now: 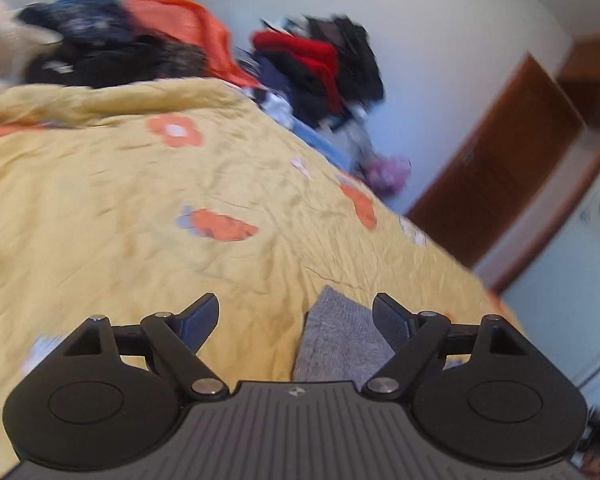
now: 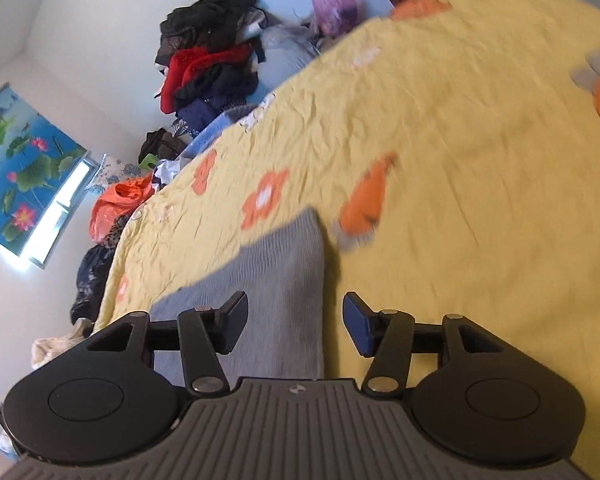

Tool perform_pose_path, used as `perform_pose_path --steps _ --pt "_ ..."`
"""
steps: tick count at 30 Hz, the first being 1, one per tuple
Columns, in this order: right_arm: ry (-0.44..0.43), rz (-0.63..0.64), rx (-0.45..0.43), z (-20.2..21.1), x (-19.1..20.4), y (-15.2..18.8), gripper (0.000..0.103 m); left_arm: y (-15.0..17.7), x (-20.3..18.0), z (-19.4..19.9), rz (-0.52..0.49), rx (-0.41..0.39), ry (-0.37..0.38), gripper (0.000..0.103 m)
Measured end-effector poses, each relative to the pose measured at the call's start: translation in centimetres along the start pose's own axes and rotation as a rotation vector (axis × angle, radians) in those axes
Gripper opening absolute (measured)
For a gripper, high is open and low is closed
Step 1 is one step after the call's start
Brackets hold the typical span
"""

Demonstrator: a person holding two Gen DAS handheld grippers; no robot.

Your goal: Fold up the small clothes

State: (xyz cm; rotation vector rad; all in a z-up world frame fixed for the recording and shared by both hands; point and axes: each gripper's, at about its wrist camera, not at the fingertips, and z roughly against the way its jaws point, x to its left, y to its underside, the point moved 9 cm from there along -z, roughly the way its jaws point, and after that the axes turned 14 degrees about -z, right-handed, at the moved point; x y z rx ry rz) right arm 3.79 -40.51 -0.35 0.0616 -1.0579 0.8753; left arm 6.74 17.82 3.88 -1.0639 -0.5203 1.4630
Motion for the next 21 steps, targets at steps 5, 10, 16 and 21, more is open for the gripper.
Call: perform_pose_path --steps 5,10,16,21 --pt "0.069 0.116 0.023 -7.4 1.9 -2.5 0.059 -0.3 -2.2 -9.4 0.003 0.103 0.100 0.084" --pt "0.132 0.149 0.098 -13.3 1.8 -2.5 0.059 1.0 -4.5 -15.0 -0.024 0.211 0.155 0.075" --pt "0.083 0.224 0.136 -14.3 3.4 -1.1 0.018 1.7 -6.1 -16.0 -0.172 0.247 0.162 0.011" --pt "0.057 0.125 0.000 -12.8 2.4 -3.4 0.017 0.6 -2.9 -16.3 -0.139 0.197 0.019 0.006"
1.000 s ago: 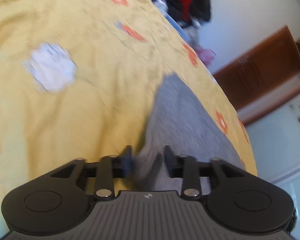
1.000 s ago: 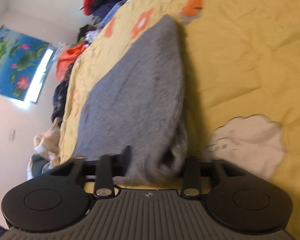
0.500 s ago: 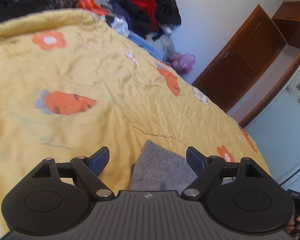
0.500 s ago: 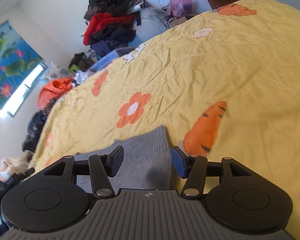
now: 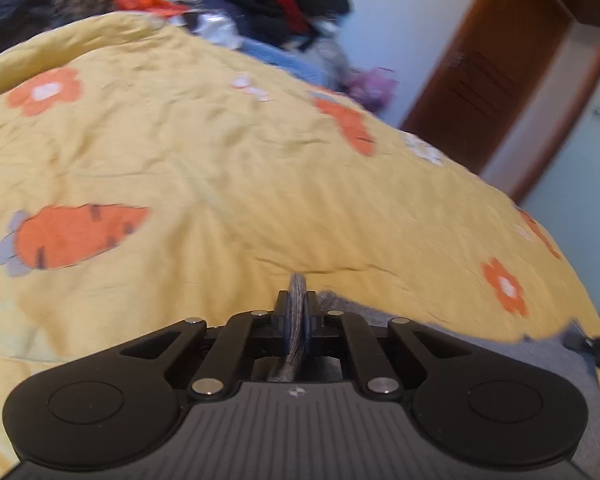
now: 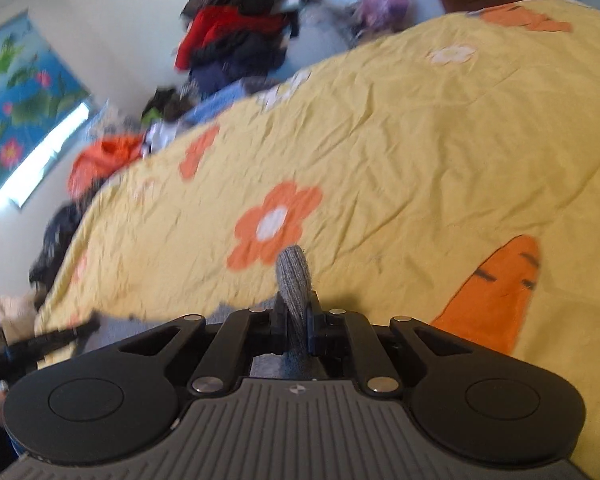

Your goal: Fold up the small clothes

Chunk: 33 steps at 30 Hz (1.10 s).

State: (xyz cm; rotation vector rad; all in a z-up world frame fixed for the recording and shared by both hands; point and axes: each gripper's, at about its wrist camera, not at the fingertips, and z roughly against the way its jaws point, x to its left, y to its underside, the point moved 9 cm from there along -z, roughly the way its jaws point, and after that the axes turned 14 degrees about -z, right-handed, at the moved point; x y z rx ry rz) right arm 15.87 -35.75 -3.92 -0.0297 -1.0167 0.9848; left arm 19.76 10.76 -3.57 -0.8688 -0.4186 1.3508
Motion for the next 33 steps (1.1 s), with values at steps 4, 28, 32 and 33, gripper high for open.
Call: perform_pose_path --steps 4,28,32,33 --pt "0.064 0.007 0.017 -0.6 -0.9 1.5 0.021 0.2 0.5 1.2 0.006 -0.007 -0.058 0.007" --pt "0.350 0.454 -0.175 -1.8 2.6 5.7 0.084 2.6 -9.3 -0.5 -0.315 0.006 -0.124 0.103" --pt "0.340 0.418 -0.183 -0.8 2.7 6.0 0.083 2.6 -9.2 -0.1 -0.298 -0.006 -0.107 0.103" --pt "0.346 0.405 -0.197 -0.2 2.8 6.1 0.082 2.6 -9.2 0.1 -0.290 -0.012 -0.100 0.103"
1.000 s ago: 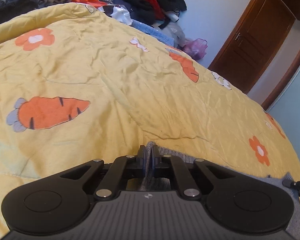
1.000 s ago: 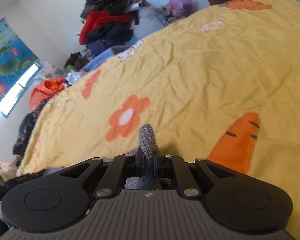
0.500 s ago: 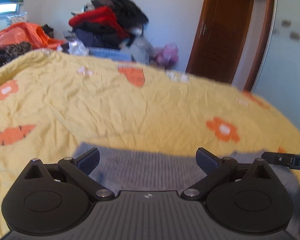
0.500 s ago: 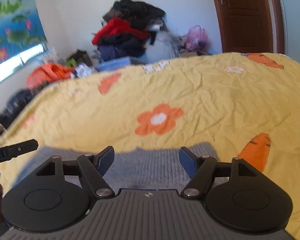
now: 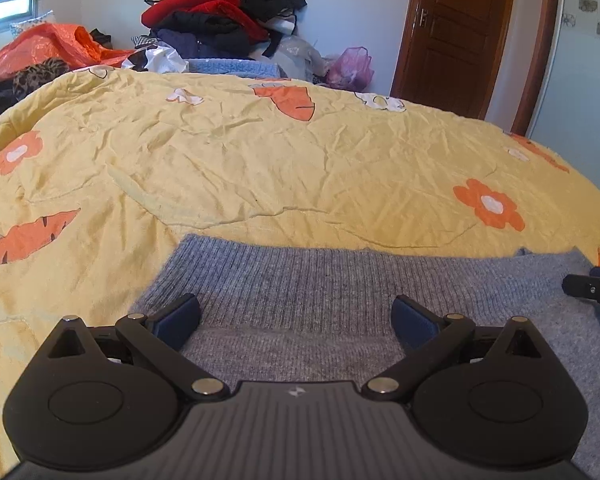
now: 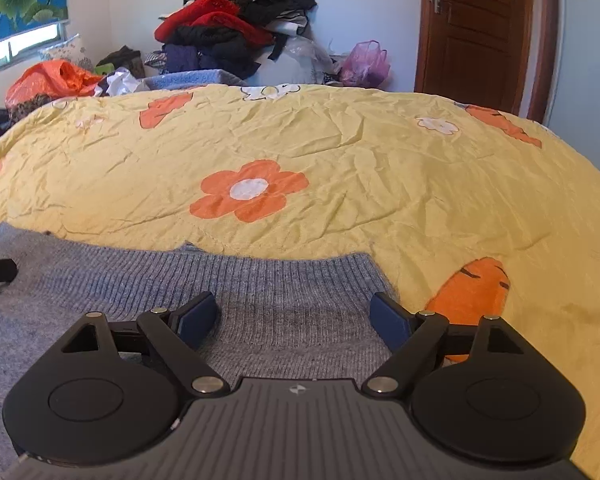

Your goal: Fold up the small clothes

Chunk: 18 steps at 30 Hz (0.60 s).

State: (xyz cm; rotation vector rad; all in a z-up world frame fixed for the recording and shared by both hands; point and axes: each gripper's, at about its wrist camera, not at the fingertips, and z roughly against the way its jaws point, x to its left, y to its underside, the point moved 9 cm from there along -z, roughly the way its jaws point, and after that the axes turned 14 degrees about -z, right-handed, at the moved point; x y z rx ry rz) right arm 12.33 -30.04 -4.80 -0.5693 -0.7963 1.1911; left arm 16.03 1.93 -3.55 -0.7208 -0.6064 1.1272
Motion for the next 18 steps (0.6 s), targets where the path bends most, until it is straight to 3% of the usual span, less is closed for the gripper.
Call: perform_pose_path --steps 7,12,18 --pt "-0.044 -0.073 -0.010 3.5 1.7 1.1 0.091 0.1 -0.1 0.3 0.014 -0.012 0.005 0.103" --pt "0.046 -0.007 -0.049 2.7 1.8 2.8 0.102 0.1 0.0 0.4 0.020 -0.015 0.006 0.103" --pt "0.037 -0.096 -0.030 1.8 0.6 2.9 0.103 0.0 0.0 0.5 0.024 -0.018 0.007 0.103"
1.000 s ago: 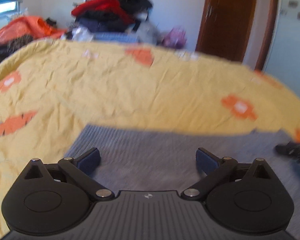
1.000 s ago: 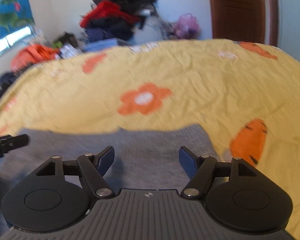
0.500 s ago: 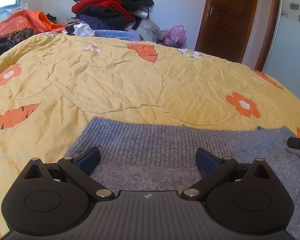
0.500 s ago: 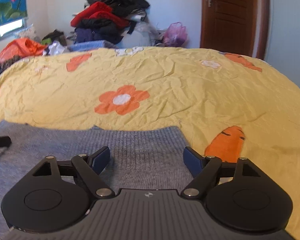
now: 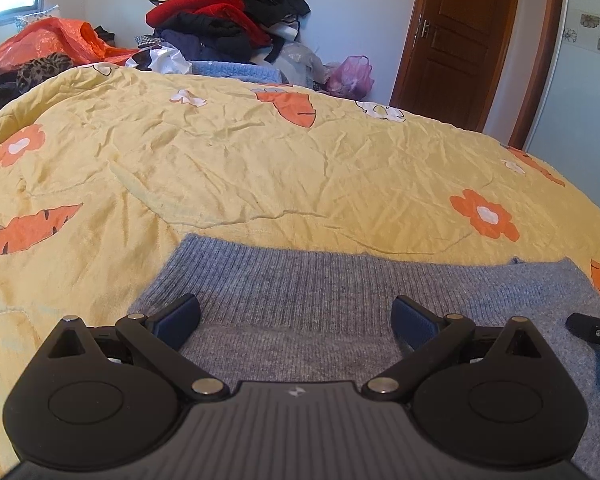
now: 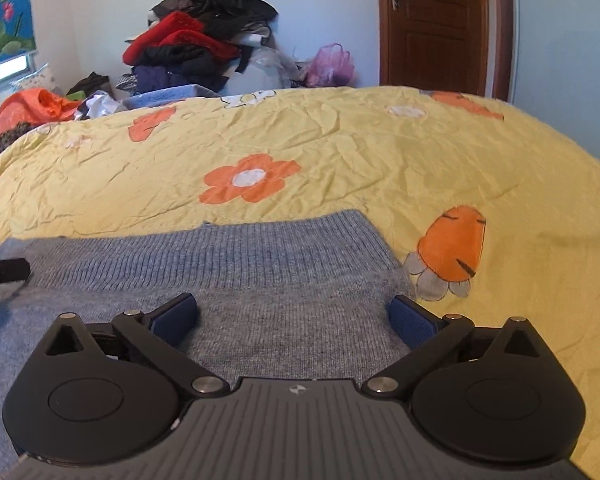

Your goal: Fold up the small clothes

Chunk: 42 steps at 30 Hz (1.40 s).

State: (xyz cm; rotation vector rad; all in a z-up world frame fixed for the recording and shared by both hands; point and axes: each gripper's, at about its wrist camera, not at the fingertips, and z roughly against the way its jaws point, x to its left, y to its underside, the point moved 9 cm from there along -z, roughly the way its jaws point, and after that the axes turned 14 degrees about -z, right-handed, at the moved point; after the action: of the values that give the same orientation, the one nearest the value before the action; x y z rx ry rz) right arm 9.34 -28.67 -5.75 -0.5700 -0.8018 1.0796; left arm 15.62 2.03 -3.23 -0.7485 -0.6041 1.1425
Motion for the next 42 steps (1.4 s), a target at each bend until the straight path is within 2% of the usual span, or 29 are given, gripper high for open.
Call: perform_pose_path --steps 6,10,13,16,18,23,25,28,33,37,42 --pt "0.005 0.004 -0.003 0.2 0.0 0.1 0.103 0.0 0.1 0.1 0.009 -0.005 0.003 0.103" --pt "0.001 -0.030 0.013 2.1 0.0 0.1 0.102 0.1 -0.1 0.6 -0.002 0.004 -0.004 0.103" --pt "-0.059 -0.019 0.012 4.7 0.4 0.2 0.101 0.5 -1.4 3.2 -0.045 0.010 -0.021 0.103" --pt "-0.081 0.014 -0.013 6.6 0.5 0.2 0.102 1.0 -3.9 7.2 -0.066 -0.059 0.063 0.103" --pt "-0.090 0.018 -0.005 6.6 0.6 0.5 0.102 1.7 -5.1 8.6 -0.090 -0.076 0.065 0.103" --pt "-0.046 0.048 0.030 4.3 0.7 2.0 0.102 4.4 -4.6 6.6 -0.083 0.030 -0.005 0.103" --pt "-0.030 0.079 0.037 3.3 0.4 2.9 0.103 4.8 -4.4 6.4 -0.096 -0.004 -0.003 0.103" --pt "-0.058 0.039 0.033 3.3 -0.1 2.8 0.103 4.6 -4.4 6.3 -0.099 0.003 -0.006 0.103" --pt "-0.026 0.033 0.036 4.1 0.4 2.7 0.102 4.6 -4.6 6.2 -0.099 0.001 -0.004 0.103" --pt "-0.062 0.022 0.021 5.5 1.8 2.6 0.102 4.6 -4.7 6.1 -0.100 0.002 -0.007 0.103" --pt "-0.026 0.067 0.034 3.8 0.7 3.6 0.103 4.6 -4.8 6.2 -0.100 0.001 -0.007 0.103"
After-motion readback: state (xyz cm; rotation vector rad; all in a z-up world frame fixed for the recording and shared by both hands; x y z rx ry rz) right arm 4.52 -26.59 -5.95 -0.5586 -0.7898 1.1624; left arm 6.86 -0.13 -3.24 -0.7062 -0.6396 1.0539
